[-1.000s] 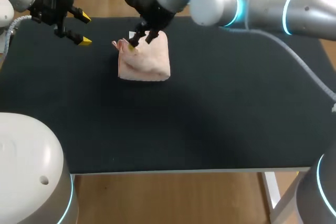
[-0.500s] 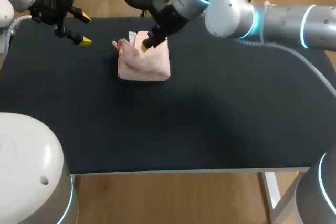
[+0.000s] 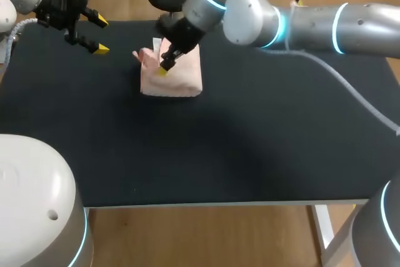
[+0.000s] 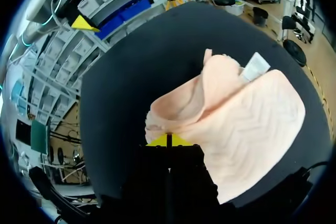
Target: Fold the towel
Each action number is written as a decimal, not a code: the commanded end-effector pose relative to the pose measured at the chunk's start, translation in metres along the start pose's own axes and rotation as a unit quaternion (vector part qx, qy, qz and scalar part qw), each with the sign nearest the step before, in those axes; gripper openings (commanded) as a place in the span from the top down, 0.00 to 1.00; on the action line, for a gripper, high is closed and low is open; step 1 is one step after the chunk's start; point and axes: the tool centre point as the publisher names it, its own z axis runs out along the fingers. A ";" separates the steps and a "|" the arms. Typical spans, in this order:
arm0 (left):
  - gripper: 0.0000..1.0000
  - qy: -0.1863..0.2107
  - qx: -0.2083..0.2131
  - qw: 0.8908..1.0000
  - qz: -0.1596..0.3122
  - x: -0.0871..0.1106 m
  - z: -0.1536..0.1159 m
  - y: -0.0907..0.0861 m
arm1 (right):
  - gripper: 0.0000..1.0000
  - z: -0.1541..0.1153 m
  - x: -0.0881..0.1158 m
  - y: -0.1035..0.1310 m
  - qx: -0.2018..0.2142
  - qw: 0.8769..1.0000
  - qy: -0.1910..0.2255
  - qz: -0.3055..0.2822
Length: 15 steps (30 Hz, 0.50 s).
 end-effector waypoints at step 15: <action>0.00 -0.001 0.002 1.000 0.002 0.001 0.000 0.001 | 1.00 0.049 0.010 -0.012 0.097 0.991 -0.025 -0.090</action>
